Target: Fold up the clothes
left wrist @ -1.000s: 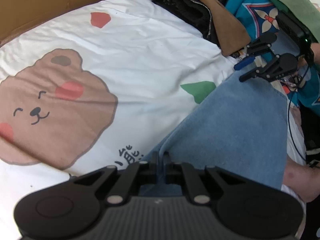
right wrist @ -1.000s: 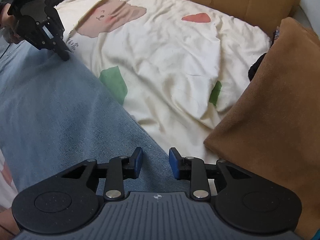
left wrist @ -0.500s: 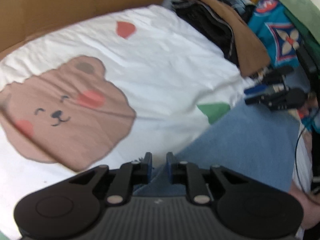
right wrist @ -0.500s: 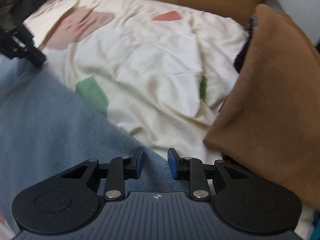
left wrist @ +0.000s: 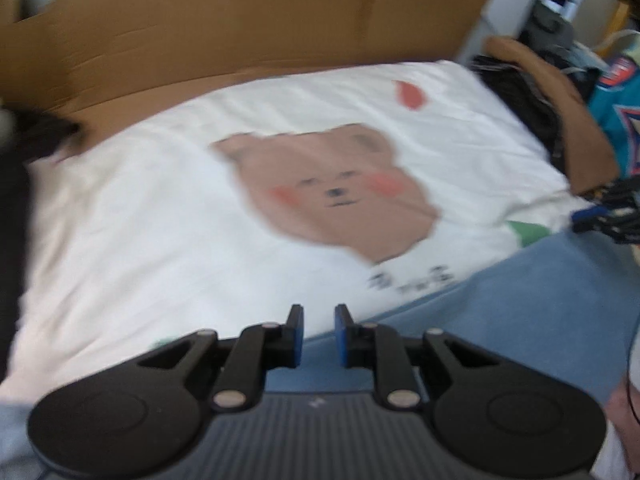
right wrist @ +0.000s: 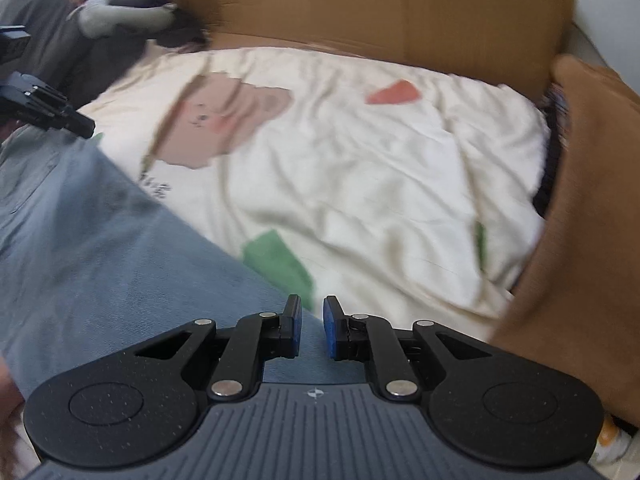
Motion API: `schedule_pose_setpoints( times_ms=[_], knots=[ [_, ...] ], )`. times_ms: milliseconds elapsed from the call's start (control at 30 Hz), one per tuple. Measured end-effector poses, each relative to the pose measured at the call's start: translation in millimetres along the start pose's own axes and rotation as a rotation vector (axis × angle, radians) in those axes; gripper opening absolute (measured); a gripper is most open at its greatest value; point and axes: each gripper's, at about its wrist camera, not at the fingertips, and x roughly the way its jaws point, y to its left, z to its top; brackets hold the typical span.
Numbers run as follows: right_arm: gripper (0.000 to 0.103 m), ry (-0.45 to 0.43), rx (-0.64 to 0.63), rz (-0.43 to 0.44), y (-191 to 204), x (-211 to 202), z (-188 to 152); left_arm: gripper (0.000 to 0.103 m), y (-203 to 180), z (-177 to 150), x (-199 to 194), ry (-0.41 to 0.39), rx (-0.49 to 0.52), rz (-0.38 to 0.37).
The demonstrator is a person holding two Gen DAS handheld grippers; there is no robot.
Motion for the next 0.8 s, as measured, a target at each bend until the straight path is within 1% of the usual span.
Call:
schedule_pose_setpoints(
  times_ms=[33,67,133,267,367,400,467,500,567,600,667,700,800],
  knots=[
    [0.019,-0.001,-0.006,0.012,5,2,2,0.027,7,-3,-6,0.004,-0.002,0.031],
    [0.019,-0.002,-0.012,0.028,9,4,5,0.038,13,-5,-11,0.008,0.001,0.059],
    [0.019,-0.001,-0.025,0.06,17,8,9,0.044,24,-7,-22,0.022,0.017,0.08],
    [0.019,0.005,-0.099,0.099,37,15,24,0.044,44,-4,-40,0.061,0.085,0.13],
    [0.019,0.01,-0.123,0.136,47,16,39,0.044,64,-2,-53,0.09,0.117,0.172],
    [0.02,0.012,-0.139,0.146,51,17,44,0.044,71,-2,-57,0.098,0.12,0.196],
    [0.025,0.011,-0.169,0.163,60,20,55,0.048,87,-5,-64,0.11,0.114,0.247],
    [0.028,0.011,-0.18,0.175,64,22,60,0.049,95,-7,-66,0.113,0.103,0.26],
    [0.028,0.013,-0.212,0.21,75,28,71,0.053,108,-11,-69,0.117,0.09,0.272],
    [0.028,0.013,-0.238,0.218,83,32,77,0.055,110,-13,-69,0.12,0.111,0.28],
    [0.028,0.013,-0.284,0.241,96,41,88,0.063,112,-17,-67,0.123,0.149,0.276],
    [0.029,0.012,-0.304,0.257,103,46,93,0.064,115,-18,-65,0.127,0.149,0.262],
    [0.036,0.003,-0.36,0.308,123,61,107,0.064,115,-24,-53,0.16,0.176,0.244]
  ],
)
